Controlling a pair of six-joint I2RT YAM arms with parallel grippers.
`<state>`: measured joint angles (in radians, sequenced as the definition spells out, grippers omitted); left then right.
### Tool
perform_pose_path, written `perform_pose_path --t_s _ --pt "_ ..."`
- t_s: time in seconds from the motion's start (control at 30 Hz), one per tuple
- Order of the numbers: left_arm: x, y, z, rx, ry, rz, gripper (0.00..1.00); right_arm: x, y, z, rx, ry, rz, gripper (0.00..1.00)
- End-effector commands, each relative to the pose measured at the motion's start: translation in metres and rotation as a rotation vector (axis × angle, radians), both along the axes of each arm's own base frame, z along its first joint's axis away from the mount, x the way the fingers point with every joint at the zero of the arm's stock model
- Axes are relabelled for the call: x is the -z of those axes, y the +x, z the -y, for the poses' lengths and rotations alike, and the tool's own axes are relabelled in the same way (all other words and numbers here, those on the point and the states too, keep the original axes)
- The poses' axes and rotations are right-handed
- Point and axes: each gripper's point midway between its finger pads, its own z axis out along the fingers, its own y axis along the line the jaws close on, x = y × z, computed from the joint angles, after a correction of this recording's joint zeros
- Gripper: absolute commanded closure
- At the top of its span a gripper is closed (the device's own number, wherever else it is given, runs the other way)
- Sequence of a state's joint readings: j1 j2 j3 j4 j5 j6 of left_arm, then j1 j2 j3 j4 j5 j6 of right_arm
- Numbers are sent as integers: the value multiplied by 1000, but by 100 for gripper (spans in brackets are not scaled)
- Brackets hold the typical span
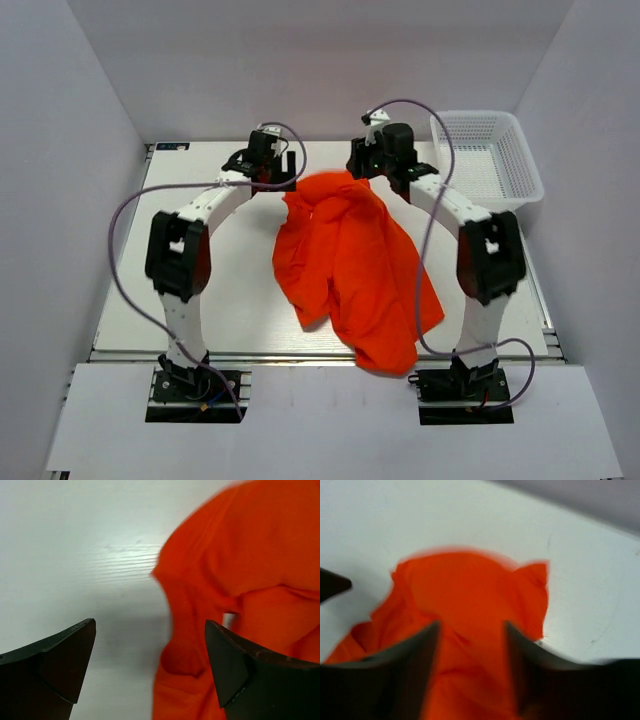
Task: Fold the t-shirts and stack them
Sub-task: Flatten out the tshirt
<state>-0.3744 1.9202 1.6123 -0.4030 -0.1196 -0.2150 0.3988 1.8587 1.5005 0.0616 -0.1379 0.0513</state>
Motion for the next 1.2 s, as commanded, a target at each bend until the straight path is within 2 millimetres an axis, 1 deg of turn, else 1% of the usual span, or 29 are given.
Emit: perform_pose_path --t_s 0.0,0.03,0.07,0.13,0.17,0.2,0.23,0.27,0.3,0.33,0.37,0.4,0.43,0.47,0.5,0.53,0.57,0.6,0.7,0.77,0.8,0.83,0.9,0.93,1.0,1.03,1.1,1.13,1.17 --pt "-17 15 -40 -147 0 -30 0 -19 20 -2 16 -29 24 10" --pt "-16 14 -38 -139 -6 -33 0 -23 19 0 17 -22 30 10" --pt "-10 13 -44 -148 0 -47 0 2 7 4 22 -34 -25 10" --pt "-8 1 -44 -124 -8 -47 0 -4 5 7 45 8 9 10" --pt "-11 -2 -37 -92 -40 -35 0 -14 -11 16 59 20 18 10" --pt "-11 -10 -31 -58 -44 -34 0 4 -22 21 81 34 -38 10" --pt "6 -25 -32 -46 -40 -75 0 -6 -30 29 117 42 -35 10" --pt "-5 -36 -24 -9 -69 -53 0 2 -45 37 135 37 -60 10" --pt "-2 -47 -19 18 -81 -63 0 12 -62 49 188 48 -110 10" --pt "22 -68 -15 54 -106 -132 0 33 -75 60 230 29 -160 10" --pt "18 -79 -14 68 -131 -131 0 26 -86 66 253 55 -161 10" --pt "40 -98 -18 66 -132 -184 0 55 -113 81 310 42 -253 10" --pt "47 -109 -17 67 -131 -206 0 59 -121 88 364 62 -278 10" --pt "52 -117 -17 60 -149 -220 0 40 -132 96 390 103 -245 10" --pt "56 -124 -17 61 -162 -226 0 49 -143 101 414 103 -280 10" --pt "67 -140 -19 74 -169 -253 0 82 -165 106 437 104 -362 10" --pt "71 -146 -16 72 -178 -263 0 77 -174 109 434 121 -354 10" --pt "80 -157 -14 92 -193 -291 0 96 -194 115 445 105 -405 10" --pt "94 -173 -4 122 -221 -330 0 113 -224 130 496 92 -480 10" --pt "98 -177 -2 130 -219 -332 0 134 -245 143 541 51 -533 10" --pt "101 -178 2 132 -224 -338 2 135 -250 145 550 57 -535 10" --pt "104 -178 2 130 -221 -347 2 152 -262 150 566 38 -572 10" --pt "114 -180 6 139 -213 -365 7 160 -267 155 587 35 -584 10" --pt "115 -178 12 153 -214 -357 12 171 -275 157 603 32 -610 10" --pt "120 -179 19 167 -226 -365 19 176 -275 157 607 34 -615 10" --pt "129 -179 19 164 -219 -384 27 182 -277 159 617 24 -631 10" --pt "131 -172 25 167 -211 -381 37 189 -275 162 648 10 -641 10" --pt "136 -173 23 156 -196 -402 43 195 -276 164 663 -9 -659 10" --pt "142 -170 21 139 -176 -415 64 200 -274 169 692 -40 -664 10"
